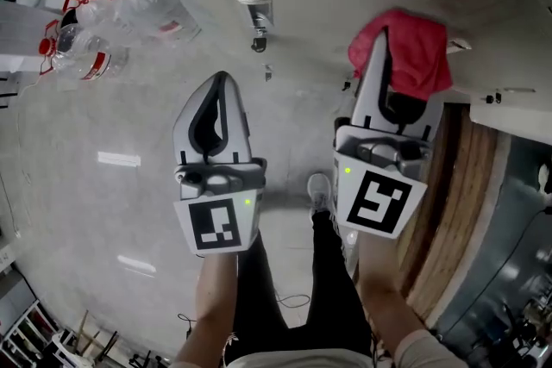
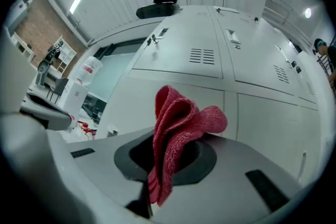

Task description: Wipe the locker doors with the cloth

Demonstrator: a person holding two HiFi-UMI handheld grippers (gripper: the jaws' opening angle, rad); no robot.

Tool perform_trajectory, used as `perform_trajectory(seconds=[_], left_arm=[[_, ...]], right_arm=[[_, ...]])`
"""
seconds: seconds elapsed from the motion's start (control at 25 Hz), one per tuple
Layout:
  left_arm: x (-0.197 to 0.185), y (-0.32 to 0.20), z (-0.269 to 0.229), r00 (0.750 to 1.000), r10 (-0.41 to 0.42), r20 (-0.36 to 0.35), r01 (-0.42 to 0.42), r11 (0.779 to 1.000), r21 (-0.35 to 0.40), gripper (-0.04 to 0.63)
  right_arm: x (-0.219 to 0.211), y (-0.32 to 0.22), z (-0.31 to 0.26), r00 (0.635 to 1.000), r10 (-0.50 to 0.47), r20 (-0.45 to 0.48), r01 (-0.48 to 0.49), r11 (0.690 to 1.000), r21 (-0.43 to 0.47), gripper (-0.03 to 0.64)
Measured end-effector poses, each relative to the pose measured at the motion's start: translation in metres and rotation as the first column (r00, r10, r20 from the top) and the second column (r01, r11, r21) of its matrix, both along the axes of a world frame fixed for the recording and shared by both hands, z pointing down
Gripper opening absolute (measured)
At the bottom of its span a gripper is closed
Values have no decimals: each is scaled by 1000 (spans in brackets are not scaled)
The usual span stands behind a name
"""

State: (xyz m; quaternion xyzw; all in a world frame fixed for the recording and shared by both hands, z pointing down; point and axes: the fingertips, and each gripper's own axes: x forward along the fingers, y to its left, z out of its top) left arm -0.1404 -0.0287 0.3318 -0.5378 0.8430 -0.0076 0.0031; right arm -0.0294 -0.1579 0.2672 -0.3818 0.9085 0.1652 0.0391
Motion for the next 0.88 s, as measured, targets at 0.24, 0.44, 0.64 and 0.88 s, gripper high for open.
perform_trajectory(seconds=[0.24, 0.44, 0.64, 0.88], left_arm=[[-20, 24, 8, 999, -34, -5, 34, 999, -16, 15], [-36, 42, 18, 998, -62, -19, 61, 997, -36, 15], [-50, 55, 22, 997, -76, -20, 75, 996, -45, 15], [-67, 66, 29, 994, -108, -26, 107, 993, -39, 15]], right_arm=[[-56, 42, 15, 992, -123, -15, 123, 992, -8, 31], [-97, 66, 36, 981, -192, -31, 192, 981, -14, 31], [-129, 71, 50, 974, -220, -62, 219, 976, -11, 31], [-152, 69, 67, 970, -225, -94, 223, 974, -25, 31]])
